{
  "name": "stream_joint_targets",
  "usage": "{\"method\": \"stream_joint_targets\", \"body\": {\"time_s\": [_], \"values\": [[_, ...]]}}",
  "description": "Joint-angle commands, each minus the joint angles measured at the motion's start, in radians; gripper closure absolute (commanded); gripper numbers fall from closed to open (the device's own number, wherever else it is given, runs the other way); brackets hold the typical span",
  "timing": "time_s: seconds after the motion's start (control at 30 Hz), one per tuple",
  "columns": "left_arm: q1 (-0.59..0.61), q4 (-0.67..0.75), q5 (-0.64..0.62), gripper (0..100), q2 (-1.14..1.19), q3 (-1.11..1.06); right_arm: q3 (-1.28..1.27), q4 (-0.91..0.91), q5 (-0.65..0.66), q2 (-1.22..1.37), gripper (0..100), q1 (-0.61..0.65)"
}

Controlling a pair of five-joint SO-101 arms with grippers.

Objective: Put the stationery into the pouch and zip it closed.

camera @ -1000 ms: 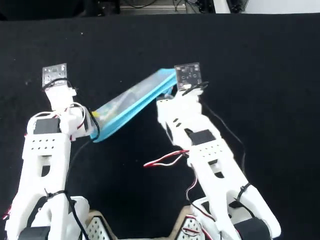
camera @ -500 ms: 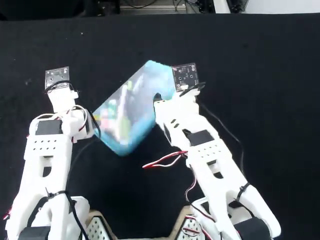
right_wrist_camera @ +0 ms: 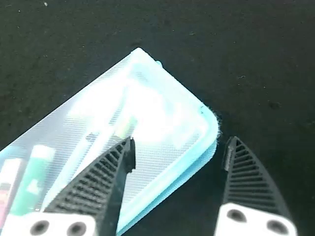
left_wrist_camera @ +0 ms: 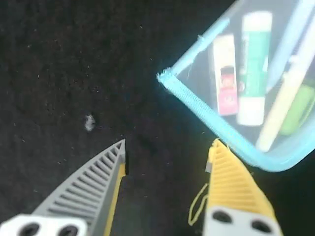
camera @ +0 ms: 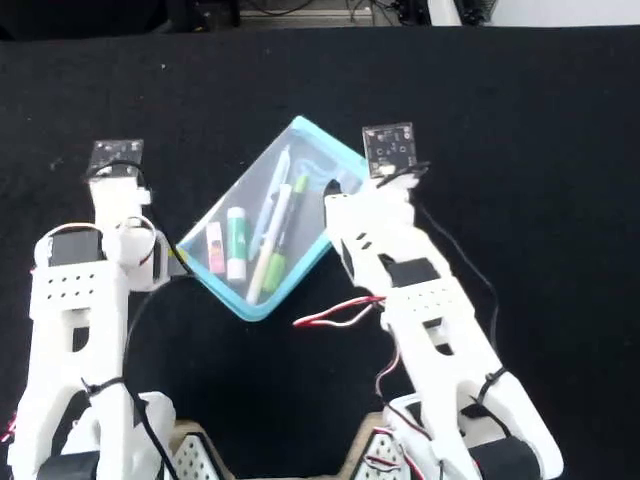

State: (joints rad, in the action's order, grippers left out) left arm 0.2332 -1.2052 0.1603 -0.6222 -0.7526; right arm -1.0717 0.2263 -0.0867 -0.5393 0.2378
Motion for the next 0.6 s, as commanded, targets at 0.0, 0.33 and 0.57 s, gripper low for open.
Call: {"method": "stream_joint_targets", "body": {"time_s": [0.0,0.33,0.57], "values": [[-0.044,0.02,0.133,73,0.068,0.039,0.016,-0.025,0.0,-0.001,70.9,-0.011],[-0.008,-0.018,0.172,74,0.519,0.291,0.016,-0.025,0.0,-0.001,70.9,-0.011],[-0.016,0.106,0.163,80,0.69,0.377,0.016,-0.025,0.0,0.001,70.9,-0.011]]}}
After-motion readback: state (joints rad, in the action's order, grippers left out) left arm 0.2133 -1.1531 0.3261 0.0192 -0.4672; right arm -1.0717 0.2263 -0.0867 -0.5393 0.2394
